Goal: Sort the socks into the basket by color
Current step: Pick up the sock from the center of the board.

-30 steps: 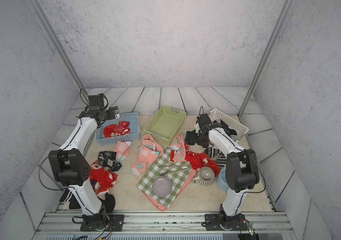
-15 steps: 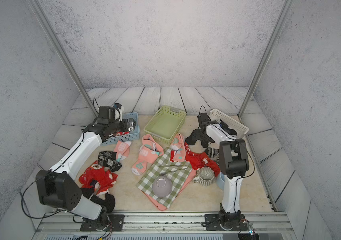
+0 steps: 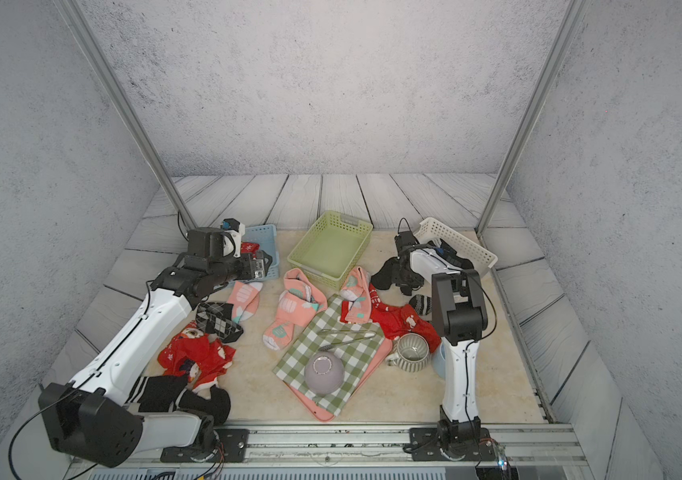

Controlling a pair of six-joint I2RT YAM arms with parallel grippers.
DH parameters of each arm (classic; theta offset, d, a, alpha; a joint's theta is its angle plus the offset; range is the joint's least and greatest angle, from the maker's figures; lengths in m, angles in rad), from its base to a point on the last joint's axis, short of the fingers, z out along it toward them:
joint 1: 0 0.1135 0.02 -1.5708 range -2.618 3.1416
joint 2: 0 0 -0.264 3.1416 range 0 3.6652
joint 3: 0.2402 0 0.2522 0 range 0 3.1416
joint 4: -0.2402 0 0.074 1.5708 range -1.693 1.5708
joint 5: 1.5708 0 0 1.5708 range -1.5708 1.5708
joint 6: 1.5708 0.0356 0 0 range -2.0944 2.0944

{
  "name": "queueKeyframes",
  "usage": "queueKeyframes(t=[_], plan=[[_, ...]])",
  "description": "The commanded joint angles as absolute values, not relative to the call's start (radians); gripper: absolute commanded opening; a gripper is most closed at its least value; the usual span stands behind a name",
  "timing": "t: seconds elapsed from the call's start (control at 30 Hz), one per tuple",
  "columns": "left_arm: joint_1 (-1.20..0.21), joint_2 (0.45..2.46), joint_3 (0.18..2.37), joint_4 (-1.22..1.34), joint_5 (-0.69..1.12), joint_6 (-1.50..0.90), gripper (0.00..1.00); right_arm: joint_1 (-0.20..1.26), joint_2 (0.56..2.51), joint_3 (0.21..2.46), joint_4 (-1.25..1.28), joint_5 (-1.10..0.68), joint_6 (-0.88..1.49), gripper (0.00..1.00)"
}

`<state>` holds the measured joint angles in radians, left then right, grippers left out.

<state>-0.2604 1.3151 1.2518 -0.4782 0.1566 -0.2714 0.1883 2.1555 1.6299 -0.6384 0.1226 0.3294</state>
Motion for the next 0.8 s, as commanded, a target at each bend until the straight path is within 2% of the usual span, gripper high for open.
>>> queueKeyframes(t=[0.0, 0.17, 0.3, 0.47, 0.6, 0.77], plan=[[-0.265, 1.283, 1.238, -0.518, 0.119, -0.283, 0.95, 0.186, 2.105, 1.625, -0.655, 0.107, 0.338, 0.22], [-0.267, 1.265, 1.231, -0.556, 0.064, -0.292, 0.95, 0.186, 2.010, 1.606, -0.670, 0.090, 0.342, 0.08], [-0.267, 1.250, 1.223, -0.584, 0.031, -0.287, 1.00, 0.189, 1.928, 1.588, -0.684, 0.063, 0.347, 0.01], [-0.267, 1.236, 1.199, -0.606, 0.030, -0.294, 0.99, 0.188, 1.829, 1.561, -0.677, 0.014, 0.354, 0.00], [-0.268, 1.224, 1.168, -0.617, 0.003, -0.320, 0.96, 0.185, 1.750, 1.573, -0.654, 0.050, 0.343, 0.00], [-0.268, 1.224, 1.139, -0.650, -0.007, -0.352, 0.96, 0.140, 1.766, 1.669, -0.656, 0.088, 0.321, 0.00]])
